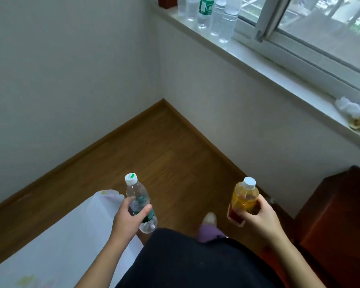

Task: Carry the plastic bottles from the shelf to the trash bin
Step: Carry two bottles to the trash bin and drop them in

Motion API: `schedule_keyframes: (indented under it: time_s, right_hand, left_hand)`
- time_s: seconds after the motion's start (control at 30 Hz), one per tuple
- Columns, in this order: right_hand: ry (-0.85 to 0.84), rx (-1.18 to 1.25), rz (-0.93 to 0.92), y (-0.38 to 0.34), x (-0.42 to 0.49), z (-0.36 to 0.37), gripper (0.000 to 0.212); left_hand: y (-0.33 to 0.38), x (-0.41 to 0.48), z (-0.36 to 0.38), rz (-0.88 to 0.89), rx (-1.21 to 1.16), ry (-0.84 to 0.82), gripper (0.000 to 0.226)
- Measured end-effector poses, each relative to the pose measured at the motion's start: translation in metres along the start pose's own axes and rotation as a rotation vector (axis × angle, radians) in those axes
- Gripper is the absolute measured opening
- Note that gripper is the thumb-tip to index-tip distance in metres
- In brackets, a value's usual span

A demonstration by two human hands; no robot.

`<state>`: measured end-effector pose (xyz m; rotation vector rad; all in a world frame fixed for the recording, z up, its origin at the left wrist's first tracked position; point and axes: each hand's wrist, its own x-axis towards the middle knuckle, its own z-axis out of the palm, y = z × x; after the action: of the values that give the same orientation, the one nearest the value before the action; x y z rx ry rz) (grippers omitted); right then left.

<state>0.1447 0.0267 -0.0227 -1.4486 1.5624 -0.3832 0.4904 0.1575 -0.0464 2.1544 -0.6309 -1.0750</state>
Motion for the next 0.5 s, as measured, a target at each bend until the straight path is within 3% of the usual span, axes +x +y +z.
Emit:
schedule_keyframes:
  time_s: [0.3,0.5]
  right_hand:
    - [-0.138,-0.059,-0.057,-0.096,0.158,0.034,0.033]
    - [-0.436,-0.192,-0.236,-0.212,0.260,0.112,0.037]
  left_hand:
    - [0.037,0.101,-0.045,-0.114,-0.133,0.179,0.058]
    - [0.034,0.127,-0.089,-0.324,-0.239,0.451,0.052]
